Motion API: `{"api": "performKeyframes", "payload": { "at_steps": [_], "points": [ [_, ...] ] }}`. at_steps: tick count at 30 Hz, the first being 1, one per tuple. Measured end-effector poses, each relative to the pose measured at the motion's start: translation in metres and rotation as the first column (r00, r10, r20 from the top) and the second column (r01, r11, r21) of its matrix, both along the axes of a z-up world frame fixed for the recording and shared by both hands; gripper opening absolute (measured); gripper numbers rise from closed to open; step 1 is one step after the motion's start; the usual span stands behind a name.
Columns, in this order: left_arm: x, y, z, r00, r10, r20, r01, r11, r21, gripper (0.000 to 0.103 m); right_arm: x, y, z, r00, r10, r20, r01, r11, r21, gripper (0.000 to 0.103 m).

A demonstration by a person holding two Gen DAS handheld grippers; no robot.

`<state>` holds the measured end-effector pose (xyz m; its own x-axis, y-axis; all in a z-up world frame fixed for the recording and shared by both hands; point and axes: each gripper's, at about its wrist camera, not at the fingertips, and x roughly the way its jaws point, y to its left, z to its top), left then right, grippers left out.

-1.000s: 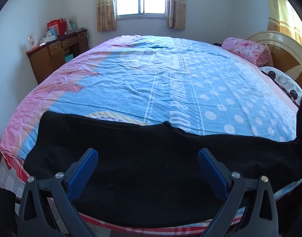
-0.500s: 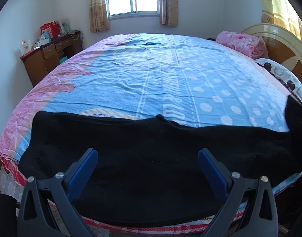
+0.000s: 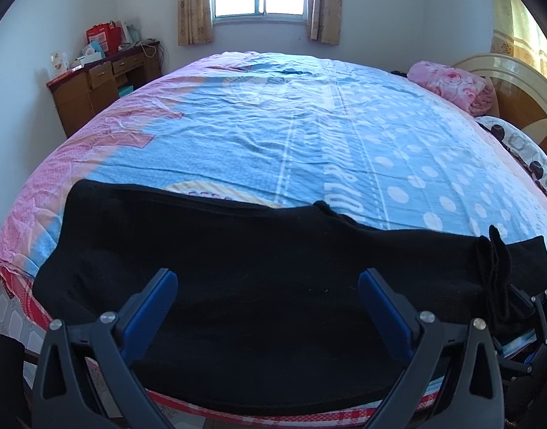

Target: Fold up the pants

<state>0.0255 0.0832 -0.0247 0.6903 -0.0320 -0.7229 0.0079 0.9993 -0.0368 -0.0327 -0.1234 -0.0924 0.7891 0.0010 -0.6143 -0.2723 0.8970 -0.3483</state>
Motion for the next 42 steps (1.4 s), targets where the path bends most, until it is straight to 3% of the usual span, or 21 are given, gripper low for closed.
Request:
{"api": "performKeyframes", "payload": {
  "at_steps": [3, 6, 8, 10, 12, 15, 17, 22, 27, 28, 30, 32, 33, 35, 37, 40, 42],
  "points": [
    [-0.001, 0.002, 0.002, 1.000, 0.004, 0.007, -0.004, 1.000, 0.004, 0.103, -0.001, 0.000, 0.001, 1.000, 0.020, -0.005, -0.020, 1.000, 0.002, 0.061],
    [-0.002, 0.005, 0.004, 1.000, 0.009, 0.019, -0.009, 1.000, 0.006, 0.103, -0.012, -0.010, 0.017, 0.992, 0.115, -0.044, -0.107, 0.981, 0.161, 0.061],
    [-0.001, 0.007, 0.005, 1.000, 0.015, 0.020, -0.015, 1.000, 0.005, 0.103, -0.025, -0.017, 0.036, 0.986, 0.165, -0.007, -0.160, 0.961, 0.226, 0.061],
    [0.000, 0.007, 0.004, 1.000, 0.018, 0.012, -0.018, 1.000, -0.003, 0.103, -0.027, -0.034, 0.059, 0.987, 0.152, 0.050, -0.160, 0.933, 0.324, 0.062],
    [0.000, 0.006, 0.003, 1.000, 0.011, 0.006, -0.011, 1.000, -0.014, 0.103, -0.012, -0.058, 0.078, 0.995, 0.080, 0.063, -0.100, 0.890, 0.446, 0.065],
    [-0.004, 0.002, 0.005, 1.000, -0.005, 0.019, 0.005, 1.000, -0.003, 0.103, 0.033, -0.089, 0.080, 0.997, -0.063, -0.036, 0.072, 0.815, 0.575, 0.065],
    [-0.004, 0.001, 0.007, 1.000, -0.003, 0.028, 0.003, 1.000, 0.012, 0.103, 0.059, -0.098, 0.067, 0.987, -0.124, -0.105, 0.162, 0.789, 0.592, 0.064],
    [0.003, 0.007, -0.002, 1.000, 0.009, -0.001, -0.009, 1.000, -0.006, 0.103, 0.081, -0.077, 0.021, 0.975, -0.030, -0.222, 0.166, 0.763, 0.625, 0.062],
    [0.004, 0.012, -0.008, 1.000, 0.015, -0.013, -0.016, 1.000, -0.012, 0.103, 0.059, -0.036, 0.020, 0.990, 0.036, -0.138, 0.031, 0.890, 0.455, 0.064],
    [0.004, 0.013, -0.008, 1.000, 0.019, -0.010, -0.019, 1.000, -0.012, 0.103, 0.057, -0.034, 0.021, 0.992, 0.041, -0.121, 0.017, 0.898, 0.439, 0.064],
    [0.005, 0.017, -0.009, 0.999, 0.030, -0.012, -0.030, 0.999, -0.021, 0.103, 0.041, -0.031, 0.030, 0.995, 0.065, -0.081, -0.018, 0.877, 0.481, 0.064],
    [0.006, 0.020, -0.010, 0.999, 0.035, -0.017, -0.035, 0.999, -0.036, 0.103, 0.041, -0.025, 0.022, 0.981, 0.145, -0.130, -0.059, 0.859, 0.508, 0.064],
    [0.005, 0.020, -0.010, 0.999, 0.036, -0.017, -0.036, 0.999, -0.037, 0.103, 0.043, -0.019, 0.014, 0.970, 0.160, -0.181, -0.053, 0.872, 0.487, 0.064],
    [0.003, 0.022, -0.008, 0.999, 0.038, -0.007, -0.038, 0.999, -0.031, 0.103, 0.035, -0.017, 0.013, 0.973, 0.161, -0.166, -0.062, 0.874, 0.481, 0.064],
    [0.002, 0.024, -0.006, 0.999, 0.045, 0.004, -0.045, 0.999, -0.028, 0.103, 0.032, -0.022, 0.023, 0.962, 0.208, -0.179, -0.075, 0.827, 0.558, 0.064],
    [0.002, 0.030, -0.004, 0.998, 0.057, 0.011, -0.057, 0.998, -0.035, 0.103, 0.021, -0.039, 0.042, 0.976, 0.186, -0.116, -0.072, 0.770, 0.633, 0.064],
    [0.000, 0.036, -0.003, 0.997, 0.075, 0.018, -0.075, 0.997, -0.026, 0.103, 0.016, -0.044, 0.038, 0.979, 0.163, -0.123, -0.047, 0.765, 0.642, 0.064]
  ]
}}
